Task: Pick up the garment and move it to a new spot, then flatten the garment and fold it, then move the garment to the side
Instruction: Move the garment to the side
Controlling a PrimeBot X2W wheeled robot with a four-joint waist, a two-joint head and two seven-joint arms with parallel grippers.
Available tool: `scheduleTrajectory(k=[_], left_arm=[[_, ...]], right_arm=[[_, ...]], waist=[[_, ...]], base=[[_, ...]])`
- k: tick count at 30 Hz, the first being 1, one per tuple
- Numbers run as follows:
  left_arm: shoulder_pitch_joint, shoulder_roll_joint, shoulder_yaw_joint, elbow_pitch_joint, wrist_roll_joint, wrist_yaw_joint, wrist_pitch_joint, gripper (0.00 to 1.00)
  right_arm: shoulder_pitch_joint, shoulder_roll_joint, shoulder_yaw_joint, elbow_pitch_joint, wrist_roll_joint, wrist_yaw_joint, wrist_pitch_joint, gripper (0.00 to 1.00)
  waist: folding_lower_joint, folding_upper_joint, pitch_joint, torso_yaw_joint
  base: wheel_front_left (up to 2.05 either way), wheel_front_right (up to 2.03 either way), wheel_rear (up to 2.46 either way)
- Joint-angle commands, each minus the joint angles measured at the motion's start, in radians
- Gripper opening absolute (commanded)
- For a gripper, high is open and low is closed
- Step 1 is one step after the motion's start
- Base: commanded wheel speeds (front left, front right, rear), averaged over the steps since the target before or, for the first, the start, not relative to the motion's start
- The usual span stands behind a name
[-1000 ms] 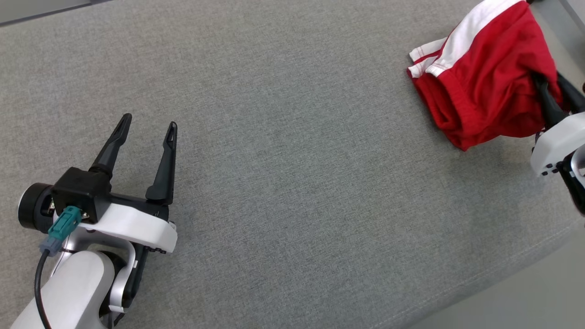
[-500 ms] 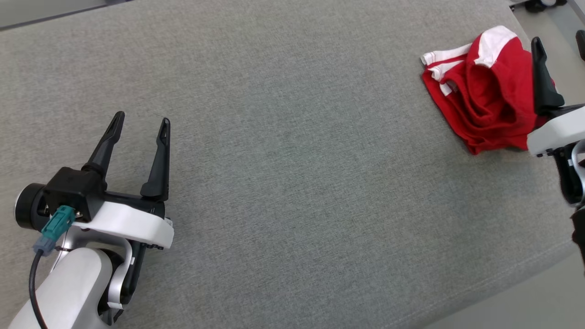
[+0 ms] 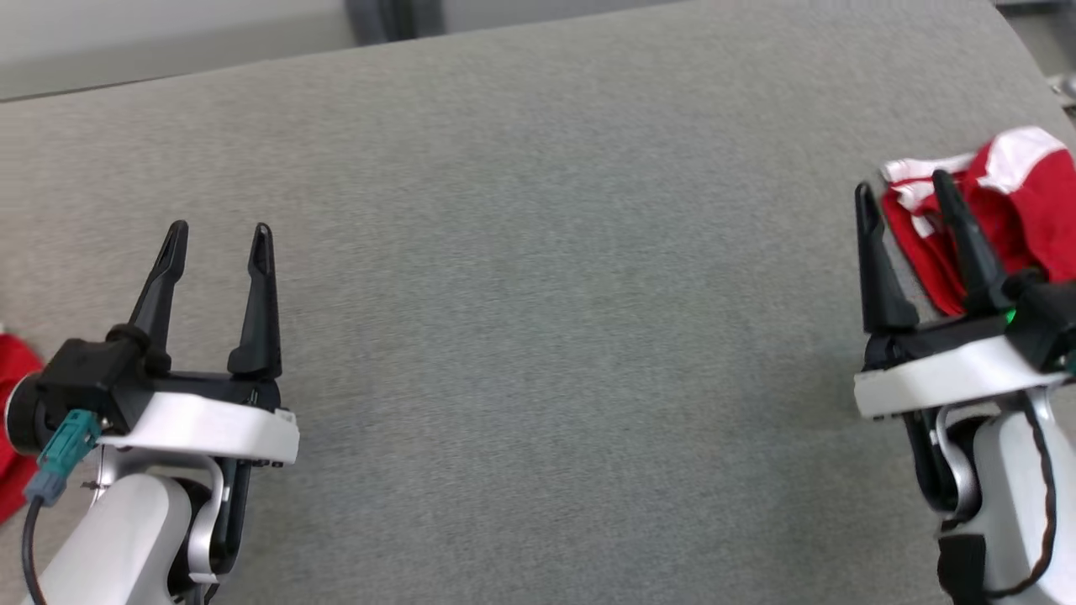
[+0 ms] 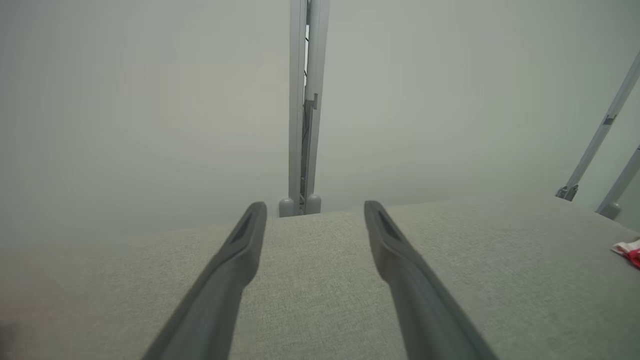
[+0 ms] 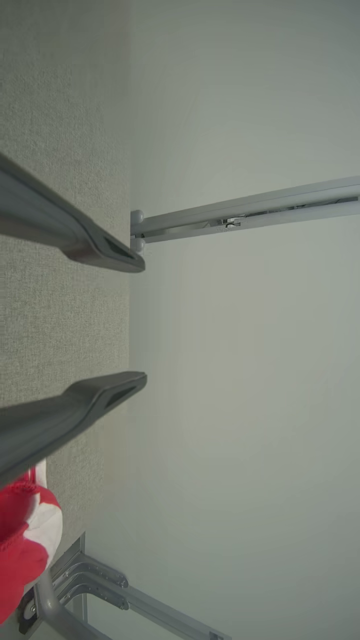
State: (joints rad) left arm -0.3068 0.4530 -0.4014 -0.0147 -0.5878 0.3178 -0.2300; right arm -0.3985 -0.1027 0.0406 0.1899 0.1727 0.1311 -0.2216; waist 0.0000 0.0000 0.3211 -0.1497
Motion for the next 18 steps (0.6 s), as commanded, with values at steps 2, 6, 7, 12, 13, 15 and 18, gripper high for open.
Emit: scheduleTrajectory(k=[2, 6, 7, 12, 13, 15, 18], left_arm=[[0.037, -0.003, 0.013, 0.009, -0.005, 0.001, -0.015, 1.0], [0.063, 0.0, 0.012, 0.007, -0.004, -0.004, -0.017, 1.0], [0.074, 0.003, 0.013, 0.007, -0.005, -0.007, -0.019, 1.0], [0.118, 0.021, 0.011, 0.005, -0.012, -0.009, -0.017, 1.0], [0.125, 0.021, 0.01, 0.004, -0.012, -0.006, -0.015, 1.0], [0.149, 0.018, 0.004, 0.005, -0.019, -0.001, -0.012, 1.0], [0.173, 0.015, 0.002, -0.001, -0.027, 0.006, -0.011, 1.0]], right_arm=[[0.07, 0.019, -0.007, -0.037, -0.021, -0.001, 0.026, 1.0], [0.118, 0.029, -0.019, -0.045, -0.026, -0.001, 0.042, 1.0], [0.133, 0.034, -0.022, -0.048, -0.029, -0.001, 0.046, 1.0], [0.209, 0.044, -0.029, -0.058, -0.037, 0.0, 0.074, 1.0], [0.221, 0.045, -0.027, -0.062, -0.036, 0.0, 0.08, 1.0], [0.251, 0.046, -0.027, -0.069, -0.037, -0.001, 0.088, 1.0], [0.286, 0.048, -0.032, -0.086, -0.035, 0.0, 0.095, 1.0]], waist=[[0.0, 0.0, -0.071, 0.084], [0.0, 0.0, -0.104, 0.115], [0.0, 0.0, -0.116, 0.122], [0.0, 0.0, -0.167, 0.146], [0.0, 0.0, -0.175, 0.147], [0.0, 0.0, -0.194, 0.148], [0.0, 0.0, -0.212, 0.149]], base=[[0.0, 0.0, 0.0], [0.0, 0.0, 0.0], [0.0, 0.0, 0.0], [0.0, 0.0, 0.0], [0.0, 0.0, 0.0], [0.0, 0.0, 0.0], [0.0, 0.0, 0.0]])
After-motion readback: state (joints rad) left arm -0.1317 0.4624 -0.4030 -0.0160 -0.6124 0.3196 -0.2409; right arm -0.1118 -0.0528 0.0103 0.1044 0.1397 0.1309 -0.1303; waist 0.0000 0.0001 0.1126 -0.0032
